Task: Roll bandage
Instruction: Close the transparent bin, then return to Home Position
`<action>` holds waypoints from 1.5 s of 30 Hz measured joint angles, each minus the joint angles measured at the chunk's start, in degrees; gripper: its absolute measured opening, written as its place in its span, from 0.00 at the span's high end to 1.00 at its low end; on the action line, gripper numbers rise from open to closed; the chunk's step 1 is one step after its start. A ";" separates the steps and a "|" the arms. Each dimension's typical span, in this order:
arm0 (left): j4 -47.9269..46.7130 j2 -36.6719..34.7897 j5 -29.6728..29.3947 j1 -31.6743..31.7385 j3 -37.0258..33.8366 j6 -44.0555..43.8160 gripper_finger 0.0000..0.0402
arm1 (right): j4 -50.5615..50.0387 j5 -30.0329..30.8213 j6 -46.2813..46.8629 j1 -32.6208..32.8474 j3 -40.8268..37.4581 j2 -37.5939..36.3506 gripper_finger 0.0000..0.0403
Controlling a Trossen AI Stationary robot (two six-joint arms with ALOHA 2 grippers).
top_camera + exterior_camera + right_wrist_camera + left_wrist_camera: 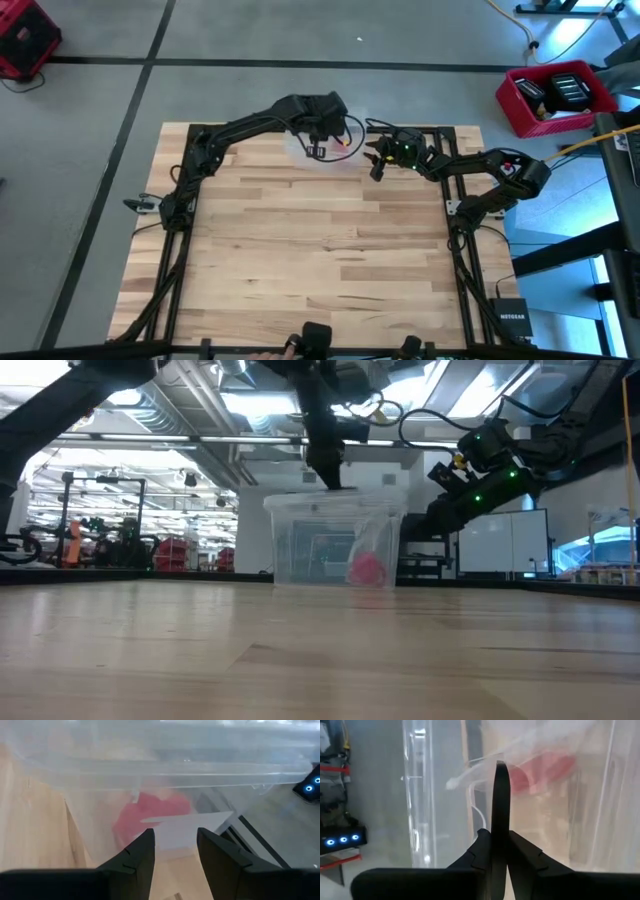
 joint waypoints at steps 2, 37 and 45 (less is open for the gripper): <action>0.35 0.92 0.04 0.00 0.00 -0.39 0.91 | 0.00 0.00 0.00 0.00 0.00 0.00 0.62; 0.14 -1.62 -0.27 -2.89 5.51 0.60 0.59 | -16.25 4.99 -0.04 -0.07 0.04 -13.97 0.62; 0.29 -10.64 9.75 -1.98 5.55 -8.64 0.62 | -25.23 4.45 5.75 -0.07 0.04 -27.77 0.62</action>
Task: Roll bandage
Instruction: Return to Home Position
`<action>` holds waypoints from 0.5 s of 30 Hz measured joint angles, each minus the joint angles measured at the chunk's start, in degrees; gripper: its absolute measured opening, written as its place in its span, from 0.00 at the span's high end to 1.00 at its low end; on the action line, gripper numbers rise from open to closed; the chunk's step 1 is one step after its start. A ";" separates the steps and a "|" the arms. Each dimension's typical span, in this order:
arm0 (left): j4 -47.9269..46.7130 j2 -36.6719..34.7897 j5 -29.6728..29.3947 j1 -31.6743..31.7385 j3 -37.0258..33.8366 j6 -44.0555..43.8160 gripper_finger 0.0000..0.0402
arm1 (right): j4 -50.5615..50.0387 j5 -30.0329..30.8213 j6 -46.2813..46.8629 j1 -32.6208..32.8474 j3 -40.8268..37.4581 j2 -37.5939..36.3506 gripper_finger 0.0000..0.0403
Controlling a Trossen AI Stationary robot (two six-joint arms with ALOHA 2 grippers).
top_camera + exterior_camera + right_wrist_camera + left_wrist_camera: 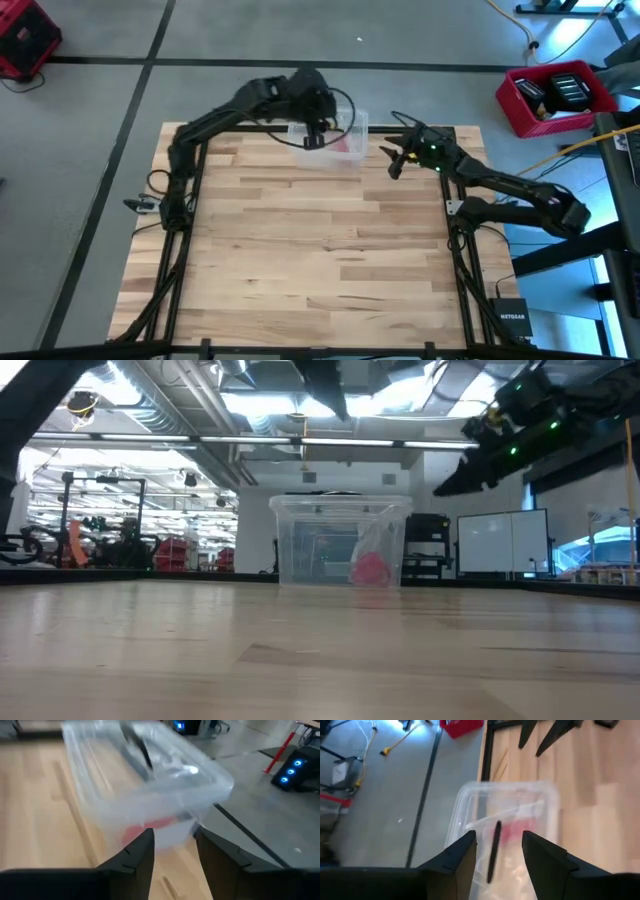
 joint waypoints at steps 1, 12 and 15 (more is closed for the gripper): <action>-0.40 -1.12 1.00 -0.01 0.02 -1.15 0.63 | -0.47 -0.71 1.57 0.00 0.00 -1.66 0.62; -5.89 -10.09 2.99 -4.11 0.02 -10.59 0.78 | -6.80 -14.58 12.55 0.02 0.00 -13.74 0.62; -6.68 -11.57 2.99 -6.80 0.02 -11.71 0.84 | -7.56 -18.81 13.52 0.02 0.00 -14.66 0.62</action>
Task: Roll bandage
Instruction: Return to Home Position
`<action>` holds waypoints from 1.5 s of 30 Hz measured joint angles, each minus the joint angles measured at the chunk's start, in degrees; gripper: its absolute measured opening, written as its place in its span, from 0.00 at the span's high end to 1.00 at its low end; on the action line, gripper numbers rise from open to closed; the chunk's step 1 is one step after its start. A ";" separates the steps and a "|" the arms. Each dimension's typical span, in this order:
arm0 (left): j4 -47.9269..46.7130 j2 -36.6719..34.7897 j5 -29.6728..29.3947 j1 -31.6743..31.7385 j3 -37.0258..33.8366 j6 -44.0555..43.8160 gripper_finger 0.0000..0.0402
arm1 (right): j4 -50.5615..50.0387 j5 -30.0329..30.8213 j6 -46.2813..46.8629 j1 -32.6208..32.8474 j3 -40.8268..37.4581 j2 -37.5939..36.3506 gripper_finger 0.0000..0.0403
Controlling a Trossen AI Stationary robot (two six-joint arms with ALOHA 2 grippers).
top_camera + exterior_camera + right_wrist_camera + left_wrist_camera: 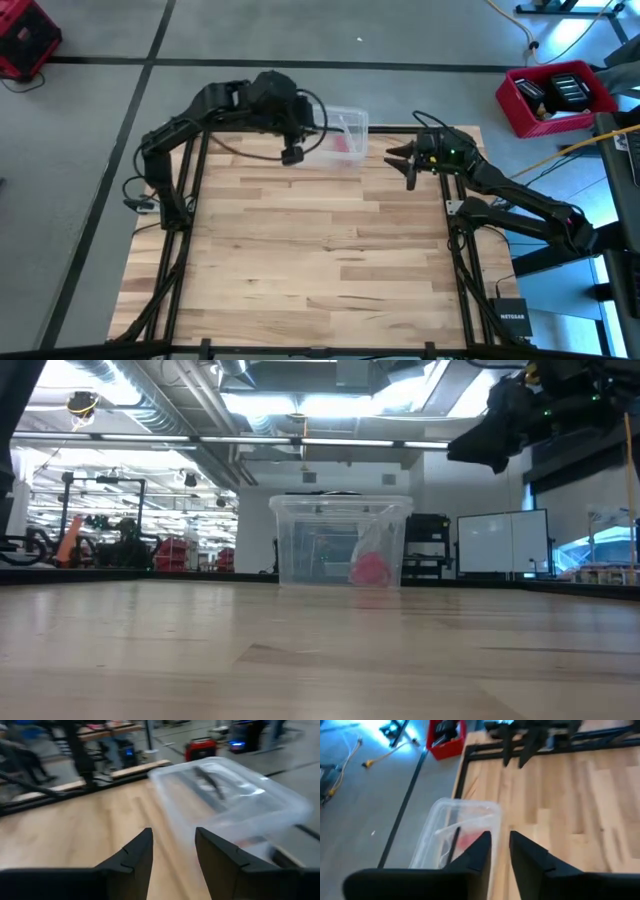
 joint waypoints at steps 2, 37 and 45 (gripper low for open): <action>-0.08 -1.01 0.00 -1.87 0.00 -0.10 0.88 | 0.23 -3.21 0.69 0.00 0.00 -0.12 0.62; 52.79 -47.22 -0.96 -12.36 -75.41 -17.29 1.00 | 12.62 -4.98 0.49 0.00 -0.11 -10.77 0.90; 52.01 -50.14 -4.09 -12.45 -78.07 -13.61 1.00 | 10.50 -5.03 2.24 0.02 -4.20 -9.55 0.95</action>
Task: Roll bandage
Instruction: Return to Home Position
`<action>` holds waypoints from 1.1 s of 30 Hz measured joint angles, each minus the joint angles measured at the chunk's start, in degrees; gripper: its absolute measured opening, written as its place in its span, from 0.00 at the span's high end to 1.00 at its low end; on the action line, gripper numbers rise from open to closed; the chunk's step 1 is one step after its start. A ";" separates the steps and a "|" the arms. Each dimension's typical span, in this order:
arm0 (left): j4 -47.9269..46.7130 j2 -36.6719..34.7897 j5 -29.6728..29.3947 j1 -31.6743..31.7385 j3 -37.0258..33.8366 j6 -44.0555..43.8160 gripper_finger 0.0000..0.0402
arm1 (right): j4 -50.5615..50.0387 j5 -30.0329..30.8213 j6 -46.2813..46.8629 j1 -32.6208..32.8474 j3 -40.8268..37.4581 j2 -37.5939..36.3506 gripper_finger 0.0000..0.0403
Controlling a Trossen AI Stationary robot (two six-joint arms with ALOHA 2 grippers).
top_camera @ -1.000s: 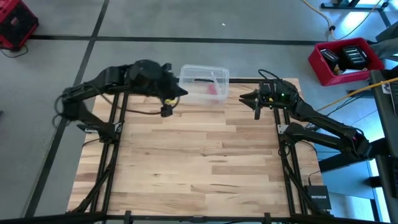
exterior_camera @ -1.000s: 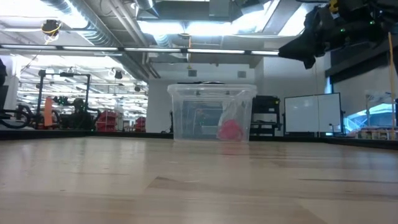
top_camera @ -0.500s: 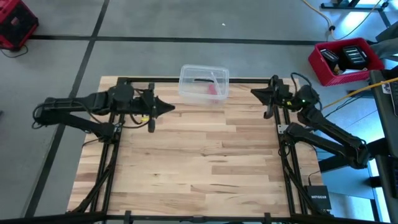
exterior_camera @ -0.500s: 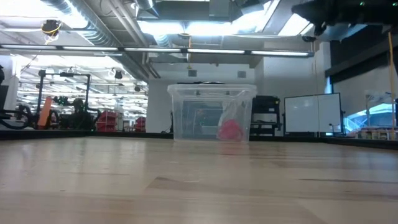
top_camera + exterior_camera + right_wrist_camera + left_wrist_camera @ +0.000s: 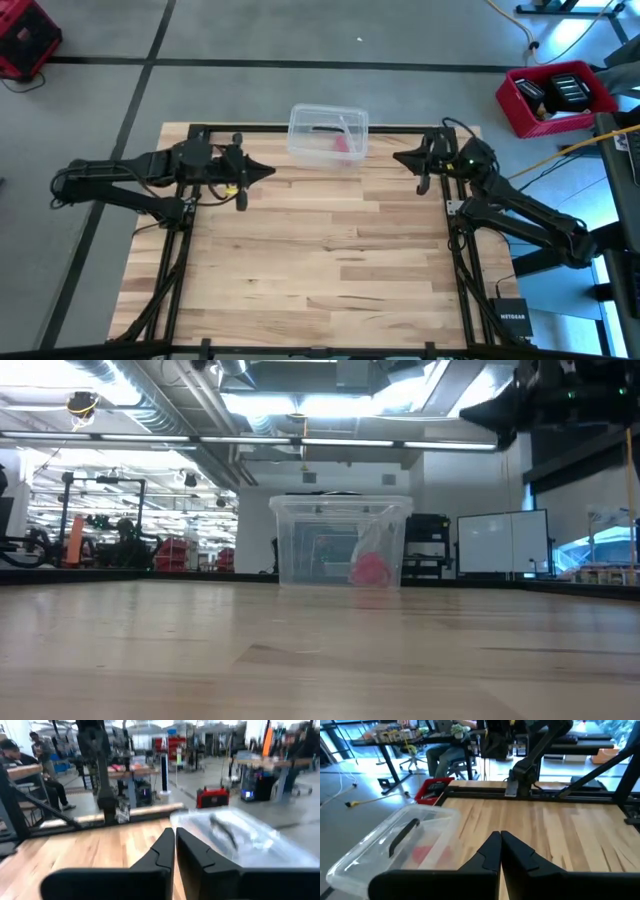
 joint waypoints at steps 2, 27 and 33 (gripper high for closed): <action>0.52 -2.89 0.00 0.00 -3.23 0.01 1.00 | -0.96 0.12 0.46 0.00 -2.16 -1.31 0.97; 31.00 -26.45 -2.96 -1.43 -44.55 -7.58 1.00 | -0.92 -0.59 10.24 -0.02 -16.99 -17.95 0.96; 30.78 -32.80 -3.54 -1.52 -48.45 -8.31 1.00 | -0.91 -1.58 11.09 -0.02 -19.31 -20.43 0.96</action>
